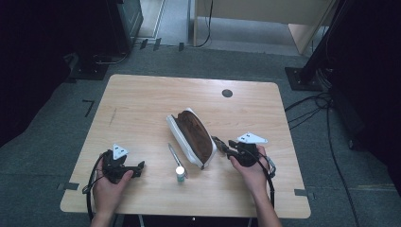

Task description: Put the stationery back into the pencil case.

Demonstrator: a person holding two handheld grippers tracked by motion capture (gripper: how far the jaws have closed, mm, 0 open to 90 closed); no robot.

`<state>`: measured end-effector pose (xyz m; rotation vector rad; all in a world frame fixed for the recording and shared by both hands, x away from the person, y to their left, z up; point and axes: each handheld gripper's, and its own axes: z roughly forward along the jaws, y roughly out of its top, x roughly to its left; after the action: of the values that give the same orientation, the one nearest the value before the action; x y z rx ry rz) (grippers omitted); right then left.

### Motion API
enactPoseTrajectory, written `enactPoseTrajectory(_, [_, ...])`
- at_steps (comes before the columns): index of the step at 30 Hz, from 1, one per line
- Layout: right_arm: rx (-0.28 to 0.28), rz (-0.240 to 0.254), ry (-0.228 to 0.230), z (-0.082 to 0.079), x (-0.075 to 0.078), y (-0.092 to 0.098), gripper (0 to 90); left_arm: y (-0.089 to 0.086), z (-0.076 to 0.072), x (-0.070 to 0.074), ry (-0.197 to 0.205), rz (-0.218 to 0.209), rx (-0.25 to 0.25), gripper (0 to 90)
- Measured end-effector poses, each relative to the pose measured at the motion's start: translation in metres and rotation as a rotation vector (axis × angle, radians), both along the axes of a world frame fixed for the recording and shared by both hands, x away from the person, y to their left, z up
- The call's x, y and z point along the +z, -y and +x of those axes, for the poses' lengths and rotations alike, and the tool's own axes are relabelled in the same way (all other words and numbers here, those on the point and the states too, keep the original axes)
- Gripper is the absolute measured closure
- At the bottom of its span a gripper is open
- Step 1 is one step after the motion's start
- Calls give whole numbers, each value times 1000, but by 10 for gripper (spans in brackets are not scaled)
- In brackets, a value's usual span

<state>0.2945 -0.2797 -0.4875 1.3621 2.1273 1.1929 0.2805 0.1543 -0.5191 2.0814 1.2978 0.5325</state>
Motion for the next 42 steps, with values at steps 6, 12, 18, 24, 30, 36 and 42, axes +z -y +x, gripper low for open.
enactPoseTrajectory(6, [-1,-18,-2,4,-4,-4,641,0,0,0,0,0,-1,23])
enactPoseTrajectory(12, [14,-46,-15,6,-8,-10,703,0,0,0,0,-1,-2,22])
enactPoseTrajectory(18, [19,-55,-15,6,-9,-13,731,0,0,0,-1,-1,-2,22])
enactPoseTrajectory(24, [-8,-48,-20,4,-7,-13,742,0,0,0,-1,-1,-3,23])
enactPoseTrajectory(30, [-31,-7,22,-2,1,-11,743,0,0,0,-1,-1,-2,23])
enactPoseTrajectory(36, [-42,4,40,-4,7,-9,744,0,0,0,-1,-1,-2,22])
enactPoseTrajectory(42, [-60,22,69,-9,23,-7,744,0,0,0,-1,-1,-2,22])
